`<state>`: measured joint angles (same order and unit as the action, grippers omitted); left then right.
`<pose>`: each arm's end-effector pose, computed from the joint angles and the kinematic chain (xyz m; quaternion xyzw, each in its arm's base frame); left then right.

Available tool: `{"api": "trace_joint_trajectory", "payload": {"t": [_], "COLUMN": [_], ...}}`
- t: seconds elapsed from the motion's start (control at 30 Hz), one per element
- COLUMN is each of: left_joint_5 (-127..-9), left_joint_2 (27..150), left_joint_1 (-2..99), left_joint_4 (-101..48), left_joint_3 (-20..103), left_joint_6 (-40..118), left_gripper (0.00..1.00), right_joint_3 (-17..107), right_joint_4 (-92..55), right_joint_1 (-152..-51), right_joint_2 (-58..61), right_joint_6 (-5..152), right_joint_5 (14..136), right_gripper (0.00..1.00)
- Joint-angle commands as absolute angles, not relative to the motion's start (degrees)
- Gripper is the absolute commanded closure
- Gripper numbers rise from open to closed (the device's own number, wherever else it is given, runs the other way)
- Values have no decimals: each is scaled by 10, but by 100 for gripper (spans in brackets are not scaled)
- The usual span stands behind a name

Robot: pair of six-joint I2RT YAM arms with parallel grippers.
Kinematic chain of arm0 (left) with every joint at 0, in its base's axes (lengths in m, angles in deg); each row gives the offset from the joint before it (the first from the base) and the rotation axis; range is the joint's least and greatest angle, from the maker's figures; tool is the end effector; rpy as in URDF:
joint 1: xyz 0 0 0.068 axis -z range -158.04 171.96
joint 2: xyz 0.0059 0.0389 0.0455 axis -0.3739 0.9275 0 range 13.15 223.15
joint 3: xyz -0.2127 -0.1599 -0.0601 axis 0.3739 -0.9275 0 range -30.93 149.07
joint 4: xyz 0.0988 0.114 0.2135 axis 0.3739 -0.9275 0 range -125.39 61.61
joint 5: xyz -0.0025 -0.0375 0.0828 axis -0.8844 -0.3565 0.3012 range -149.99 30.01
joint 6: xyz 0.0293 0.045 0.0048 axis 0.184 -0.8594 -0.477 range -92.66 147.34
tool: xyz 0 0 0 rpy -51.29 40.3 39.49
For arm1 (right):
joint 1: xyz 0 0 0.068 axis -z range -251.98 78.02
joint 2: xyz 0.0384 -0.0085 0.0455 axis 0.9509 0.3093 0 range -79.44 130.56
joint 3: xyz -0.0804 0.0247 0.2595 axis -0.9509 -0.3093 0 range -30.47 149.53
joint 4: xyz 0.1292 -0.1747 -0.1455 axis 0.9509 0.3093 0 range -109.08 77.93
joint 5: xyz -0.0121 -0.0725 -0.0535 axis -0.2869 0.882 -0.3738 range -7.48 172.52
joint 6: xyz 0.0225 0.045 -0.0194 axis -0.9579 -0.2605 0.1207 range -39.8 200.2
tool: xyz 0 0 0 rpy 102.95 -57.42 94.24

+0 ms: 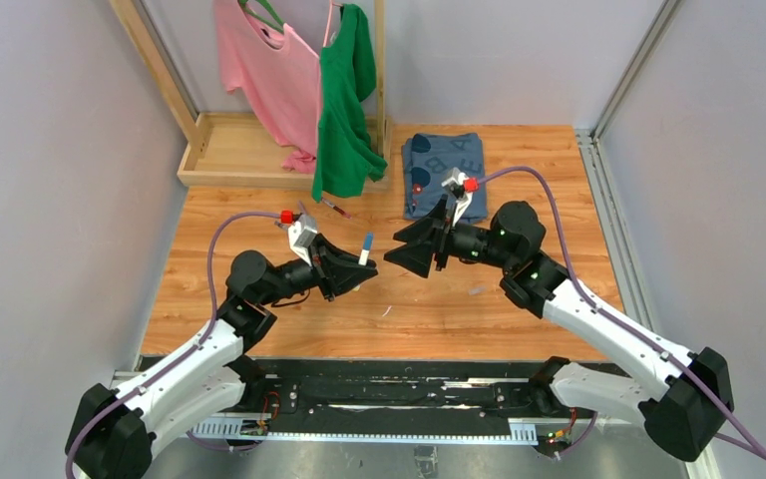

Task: Insert the pens into the pen caps
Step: Press the pen cap onto the pen.

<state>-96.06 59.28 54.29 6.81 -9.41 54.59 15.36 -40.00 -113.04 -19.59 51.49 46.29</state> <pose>0.1457 -0.1170 0.2752 0.2649 0.5963 -0.5351 0.5366 0.1684 0.1746 0.3529 -0.2992 0.6017 0.5760 0.4655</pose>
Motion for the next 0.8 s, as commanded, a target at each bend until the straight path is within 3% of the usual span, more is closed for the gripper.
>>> {"api": "trace_joint_trajectory", "payload": {"t": [0.0,0.43,0.77], "left_joint_5": [-1010,-1022,-1024], "left_joint_2": [589,595,597], "left_joint_1": [549,568,571], "left_joint_4": [107,107,108], "left_joint_3": [-95,-89,-86], "left_joint_6": [531,530,532], "left_gripper": [100,100,100], "right_joint_3": [188,231,254], "right_joint_4": [-447,-516,-482], "right_joint_1": [-1118,-1127,-1148], "right_joint_2": [-184,-118,-88], "right_joint_6": [486,466,498], "right_joint_5": [399,366,357], "right_gripper": [38,40,48]}}
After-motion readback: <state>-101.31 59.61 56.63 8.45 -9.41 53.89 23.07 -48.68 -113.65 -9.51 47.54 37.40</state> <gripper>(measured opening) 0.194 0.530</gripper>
